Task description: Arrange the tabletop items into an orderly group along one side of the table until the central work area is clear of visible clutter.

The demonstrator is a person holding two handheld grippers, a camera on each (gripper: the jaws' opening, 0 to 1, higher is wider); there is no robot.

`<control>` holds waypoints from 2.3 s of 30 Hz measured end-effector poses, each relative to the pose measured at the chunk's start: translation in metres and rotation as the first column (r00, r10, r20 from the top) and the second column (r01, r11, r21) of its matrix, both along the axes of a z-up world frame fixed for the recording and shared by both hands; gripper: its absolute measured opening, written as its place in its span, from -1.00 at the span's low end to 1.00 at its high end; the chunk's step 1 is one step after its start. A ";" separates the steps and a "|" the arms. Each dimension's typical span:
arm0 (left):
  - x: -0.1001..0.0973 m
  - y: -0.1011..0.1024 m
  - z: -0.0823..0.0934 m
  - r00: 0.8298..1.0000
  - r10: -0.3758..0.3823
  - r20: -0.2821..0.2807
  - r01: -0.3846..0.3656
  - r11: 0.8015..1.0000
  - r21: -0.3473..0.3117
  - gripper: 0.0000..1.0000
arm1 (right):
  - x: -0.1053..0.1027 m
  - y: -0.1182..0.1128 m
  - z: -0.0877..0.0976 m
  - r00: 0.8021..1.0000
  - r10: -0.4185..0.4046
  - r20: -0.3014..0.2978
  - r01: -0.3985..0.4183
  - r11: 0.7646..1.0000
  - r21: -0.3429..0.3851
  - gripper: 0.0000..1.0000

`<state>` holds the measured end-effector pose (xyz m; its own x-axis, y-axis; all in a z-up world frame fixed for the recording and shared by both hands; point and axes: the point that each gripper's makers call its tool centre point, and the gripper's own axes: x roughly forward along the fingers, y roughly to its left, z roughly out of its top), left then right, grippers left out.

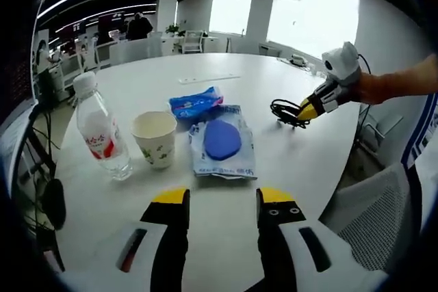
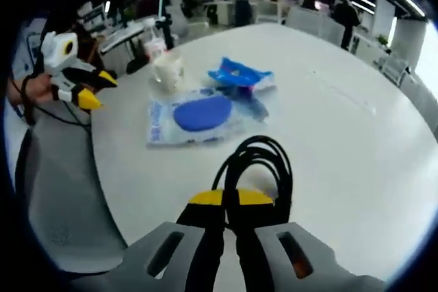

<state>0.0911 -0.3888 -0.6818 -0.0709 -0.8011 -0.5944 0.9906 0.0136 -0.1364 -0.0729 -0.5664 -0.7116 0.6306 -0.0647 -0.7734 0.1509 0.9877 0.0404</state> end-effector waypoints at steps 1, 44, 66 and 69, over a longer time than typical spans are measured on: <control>0.000 0.000 0.000 1.000 0.001 0.000 -0.001 1.000 0.000 -0.24 | 0.000 0.002 -0.001 1.000 0.006 -0.004 -0.006 1.000 0.002 -0.97; -0.001 0.002 -0.010 0.999 0.031 -0.037 -0.030 0.999 0.018 -0.25 | 0.002 0.037 -0.046 0.979 0.153 -0.131 -0.145 0.987 0.070 -0.71; -0.010 -0.005 -0.014 0.996 0.056 -0.069 -0.055 0.998 0.018 -0.27 | 0.040 0.006 0.001 0.981 0.172 -0.088 -0.167 0.984 0.063 -0.62; -0.010 -0.005 -0.014 0.996 0.061 -0.070 -0.060 0.998 0.015 -0.27 | 0.047 0.000 0.001 0.987 0.138 -0.078 -0.132 0.988 0.075 -0.62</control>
